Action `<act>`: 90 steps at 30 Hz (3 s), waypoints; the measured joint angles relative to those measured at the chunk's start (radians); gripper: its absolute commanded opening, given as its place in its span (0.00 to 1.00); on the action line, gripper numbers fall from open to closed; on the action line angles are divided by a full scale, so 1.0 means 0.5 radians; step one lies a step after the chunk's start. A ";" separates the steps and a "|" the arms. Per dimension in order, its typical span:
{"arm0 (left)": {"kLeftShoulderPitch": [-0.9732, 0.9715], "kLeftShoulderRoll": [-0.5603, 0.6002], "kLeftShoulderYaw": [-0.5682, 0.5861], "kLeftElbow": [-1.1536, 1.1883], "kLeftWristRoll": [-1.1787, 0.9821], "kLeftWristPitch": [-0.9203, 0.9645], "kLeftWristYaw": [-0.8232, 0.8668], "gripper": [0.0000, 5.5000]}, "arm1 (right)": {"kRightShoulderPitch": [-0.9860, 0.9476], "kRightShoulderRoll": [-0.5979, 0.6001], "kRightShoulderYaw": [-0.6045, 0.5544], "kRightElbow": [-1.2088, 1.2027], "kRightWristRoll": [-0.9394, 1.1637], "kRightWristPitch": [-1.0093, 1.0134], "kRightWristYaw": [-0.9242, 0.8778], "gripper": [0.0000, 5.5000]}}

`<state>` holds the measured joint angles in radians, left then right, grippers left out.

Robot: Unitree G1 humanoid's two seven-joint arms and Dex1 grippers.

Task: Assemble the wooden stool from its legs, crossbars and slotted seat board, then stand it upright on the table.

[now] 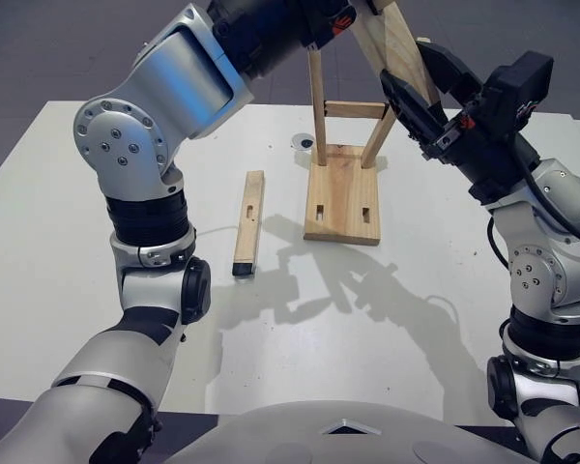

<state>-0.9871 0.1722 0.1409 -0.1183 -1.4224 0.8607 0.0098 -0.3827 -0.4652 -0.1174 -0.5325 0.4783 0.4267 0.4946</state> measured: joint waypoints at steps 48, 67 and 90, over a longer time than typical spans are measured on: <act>0.052 0.130 0.299 0.284 -0.714 -0.189 0.242 0.98 | -0.118 0.014 0.078 -0.016 0.033 -0.146 0.029 0.37; 0.052 0.111 0.291 0.284 -0.655 -0.191 0.241 0.44 | -0.077 0.014 0.150 -0.031 -0.051 -0.177 0.081 0.37; 0.080 0.112 0.304 0.289 -0.399 -0.192 0.171 0.22 | -0.079 0.016 0.176 0.013 -0.142 -0.242 0.079 0.48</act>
<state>-0.9473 0.2281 0.2929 0.0263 -1.6218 0.7647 0.0954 -0.4221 -0.4573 -0.0292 -0.5258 0.4074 0.3057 0.5340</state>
